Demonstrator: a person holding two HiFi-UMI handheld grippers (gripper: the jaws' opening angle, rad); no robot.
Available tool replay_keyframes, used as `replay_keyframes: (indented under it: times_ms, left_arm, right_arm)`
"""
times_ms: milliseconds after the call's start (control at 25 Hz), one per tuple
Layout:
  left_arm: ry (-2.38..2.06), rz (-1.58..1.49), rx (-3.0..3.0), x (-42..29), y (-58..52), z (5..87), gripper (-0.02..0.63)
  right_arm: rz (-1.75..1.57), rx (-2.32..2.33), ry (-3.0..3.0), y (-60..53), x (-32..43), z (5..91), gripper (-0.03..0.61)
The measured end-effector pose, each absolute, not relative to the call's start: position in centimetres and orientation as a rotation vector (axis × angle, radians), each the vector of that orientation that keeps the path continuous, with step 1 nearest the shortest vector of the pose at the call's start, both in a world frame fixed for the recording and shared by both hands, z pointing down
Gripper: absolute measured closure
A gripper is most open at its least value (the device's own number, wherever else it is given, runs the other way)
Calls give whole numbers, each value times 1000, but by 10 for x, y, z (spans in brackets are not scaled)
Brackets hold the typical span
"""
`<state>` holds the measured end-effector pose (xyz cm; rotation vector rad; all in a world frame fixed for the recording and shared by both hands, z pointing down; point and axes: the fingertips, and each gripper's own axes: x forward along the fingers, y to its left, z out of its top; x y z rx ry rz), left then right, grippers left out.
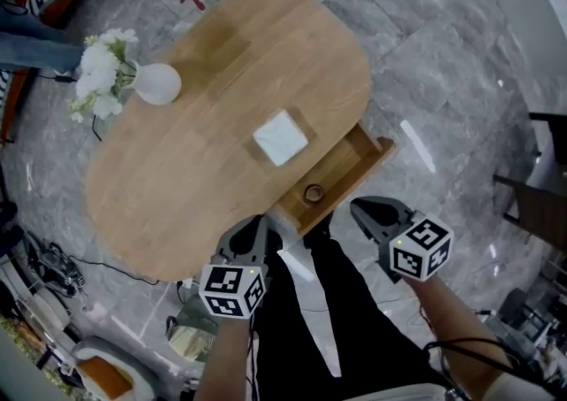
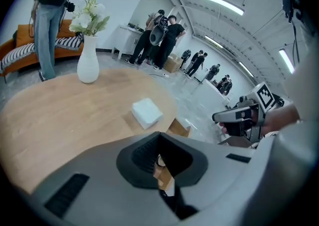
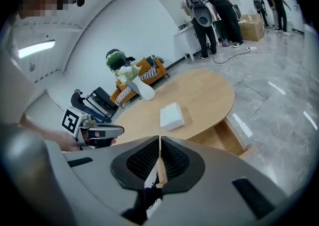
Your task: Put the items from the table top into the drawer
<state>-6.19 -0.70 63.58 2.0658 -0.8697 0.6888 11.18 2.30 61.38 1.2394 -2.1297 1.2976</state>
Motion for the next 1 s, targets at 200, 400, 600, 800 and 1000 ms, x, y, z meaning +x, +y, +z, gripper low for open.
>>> replay_keyframes:
  times_ms: [200, 400, 600, 800, 1000]
  left_arm:
    - [-865, 684, 2083, -69, -17, 635, 613]
    - [-850, 696, 2065, -75, -23, 642, 612]
    - [-818, 720, 2062, -76, -29, 652, 612]
    - [-767, 748, 2073, -70, -31, 661, 612]
    - [-739, 777, 2075, -65, -34, 668, 612]
  right_arm:
    - [1308, 1257, -2122, 19, 99, 616, 543]
    - [1320, 1259, -2120, 11, 86, 621, 543]
    - [1333, 1264, -2117, -2, 76, 626, 543]
    - [1375, 1244, -2115, -10, 66, 636, 541]
    - [1429, 1235, -2109, -22, 59, 654, 541]
